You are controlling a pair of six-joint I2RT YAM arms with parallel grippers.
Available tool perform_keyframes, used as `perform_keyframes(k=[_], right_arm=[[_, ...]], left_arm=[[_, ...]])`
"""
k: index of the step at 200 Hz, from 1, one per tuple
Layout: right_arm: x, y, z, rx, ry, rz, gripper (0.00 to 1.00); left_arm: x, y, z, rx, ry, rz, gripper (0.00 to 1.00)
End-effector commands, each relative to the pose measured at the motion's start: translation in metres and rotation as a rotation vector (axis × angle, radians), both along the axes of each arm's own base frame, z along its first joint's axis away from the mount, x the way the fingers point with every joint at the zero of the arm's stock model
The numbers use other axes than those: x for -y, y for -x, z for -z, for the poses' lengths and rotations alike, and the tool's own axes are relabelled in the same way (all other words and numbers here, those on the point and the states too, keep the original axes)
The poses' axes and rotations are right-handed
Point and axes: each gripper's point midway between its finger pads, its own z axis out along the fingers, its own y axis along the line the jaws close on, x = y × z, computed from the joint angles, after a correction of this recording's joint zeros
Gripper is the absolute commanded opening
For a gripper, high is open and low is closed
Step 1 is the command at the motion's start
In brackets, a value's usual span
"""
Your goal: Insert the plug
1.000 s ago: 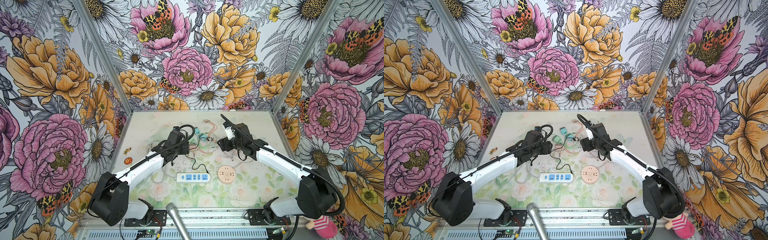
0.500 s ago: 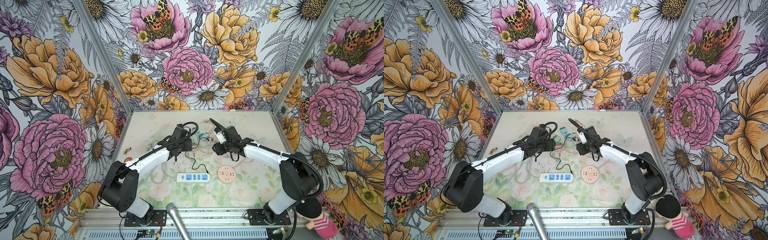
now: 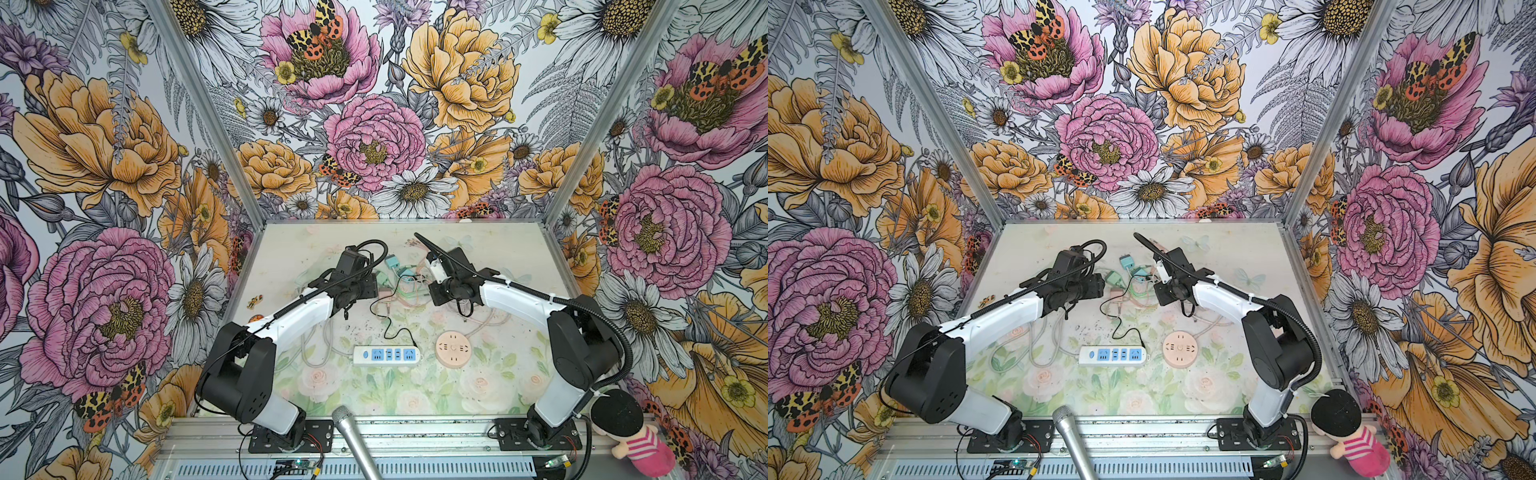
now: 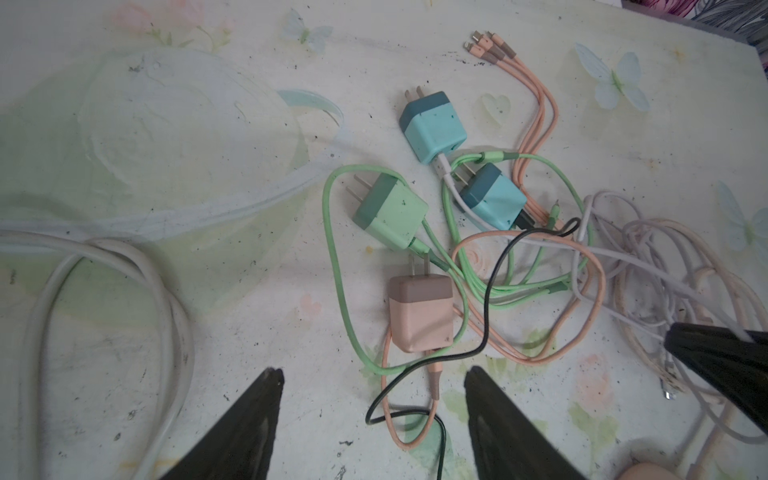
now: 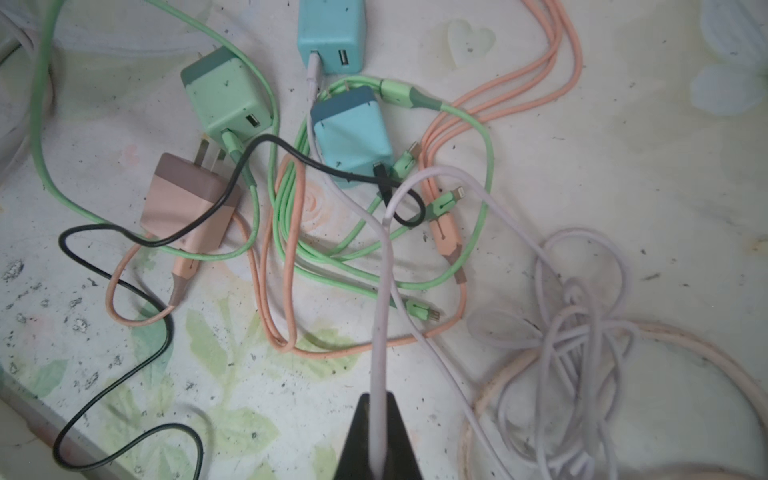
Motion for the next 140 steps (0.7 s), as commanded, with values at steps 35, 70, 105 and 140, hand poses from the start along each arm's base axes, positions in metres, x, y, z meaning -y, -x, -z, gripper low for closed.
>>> perform_keyframes(k=[35, 70, 105, 140], right_arm=[[0.028, -0.001, -0.098, 0.276, 0.013, 0.066, 0.0], [0.047, -0.004, -0.133, 0.388, 0.055, 0.107, 0.0], [0.047, -0.011, -0.154, 0.433, 0.046, 0.106, 0.0], [0.035, -0.015, -0.174, 0.457, -0.01, 0.075, 0.0]], left_arm=[[0.006, -0.005, -0.047, 0.098, 0.066, 0.016, 0.72], [0.006, -0.005, -0.069, 0.145, 0.079, 0.025, 0.72], [0.011, -0.008, -0.087, 0.18, 0.093, 0.047, 0.72], [0.038, -0.006, -0.088, 0.177, 0.093, 0.149, 0.72]])
